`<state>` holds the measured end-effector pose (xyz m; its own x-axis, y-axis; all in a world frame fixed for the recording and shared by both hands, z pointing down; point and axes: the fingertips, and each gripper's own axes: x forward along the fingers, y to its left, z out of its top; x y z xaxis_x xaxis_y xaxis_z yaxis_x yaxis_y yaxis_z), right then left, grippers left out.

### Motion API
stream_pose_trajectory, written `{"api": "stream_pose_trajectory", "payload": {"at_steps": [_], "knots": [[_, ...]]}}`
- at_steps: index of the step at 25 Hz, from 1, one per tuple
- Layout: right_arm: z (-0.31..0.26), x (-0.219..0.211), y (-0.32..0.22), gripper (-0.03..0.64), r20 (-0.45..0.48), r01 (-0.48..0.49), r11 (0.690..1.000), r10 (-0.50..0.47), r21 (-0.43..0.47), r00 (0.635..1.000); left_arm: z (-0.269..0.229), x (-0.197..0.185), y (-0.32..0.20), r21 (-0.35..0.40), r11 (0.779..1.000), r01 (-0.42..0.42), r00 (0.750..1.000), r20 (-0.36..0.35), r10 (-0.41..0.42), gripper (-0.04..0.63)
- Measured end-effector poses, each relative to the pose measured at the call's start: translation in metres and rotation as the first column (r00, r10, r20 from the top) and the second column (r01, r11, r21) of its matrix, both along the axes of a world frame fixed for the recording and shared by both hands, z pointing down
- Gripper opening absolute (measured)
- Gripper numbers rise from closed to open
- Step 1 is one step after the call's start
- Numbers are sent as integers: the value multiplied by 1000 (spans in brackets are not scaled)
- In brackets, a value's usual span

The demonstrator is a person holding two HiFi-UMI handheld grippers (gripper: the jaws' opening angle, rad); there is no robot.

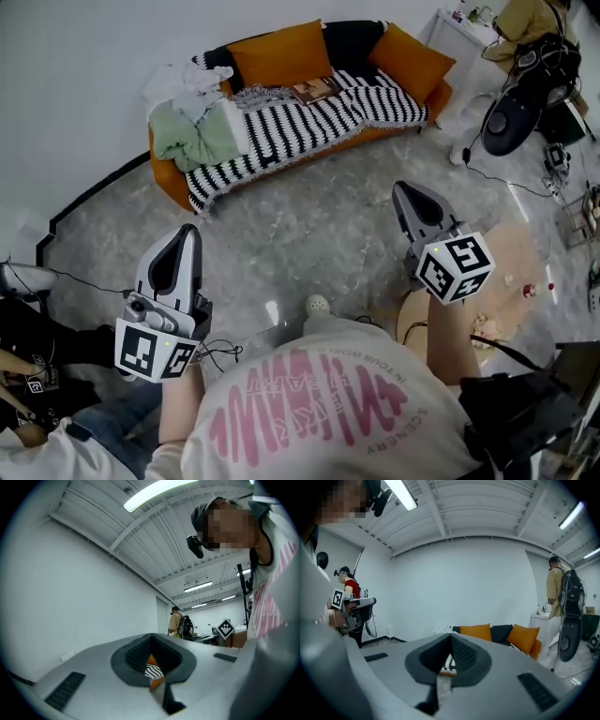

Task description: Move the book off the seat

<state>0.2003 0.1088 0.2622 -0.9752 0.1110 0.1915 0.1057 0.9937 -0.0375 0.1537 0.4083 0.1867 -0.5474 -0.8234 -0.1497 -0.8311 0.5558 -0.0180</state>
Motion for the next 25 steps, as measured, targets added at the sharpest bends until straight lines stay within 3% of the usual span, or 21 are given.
{"api": "stream_pose_trajectory", "payload": {"at_steps": [4, 8, 17, 25], "knots": [[-2, -39, -34, 6, 3, 12, 1000, -12, -27, 1000, 8, -35, -30, -15, 1000, 11, 999, -31, -11, 8], [4, -61, -56, 6, 25, 35, 998, -33, -47, 999, 17, -48, -47, -14, 999, 37, 999, -16, -37, 8], [21, -73, -91, 6, 60, 66, 996, -63, -57, 996, 31, -50, -85, -24, 998, 57, 998, 20, -57, 8], [26, -92, -106, 6, 33, 81, 993, -78, -91, 996, 28, -80, -99, -33, 996, 78, 997, -23, -78, 8]]}}
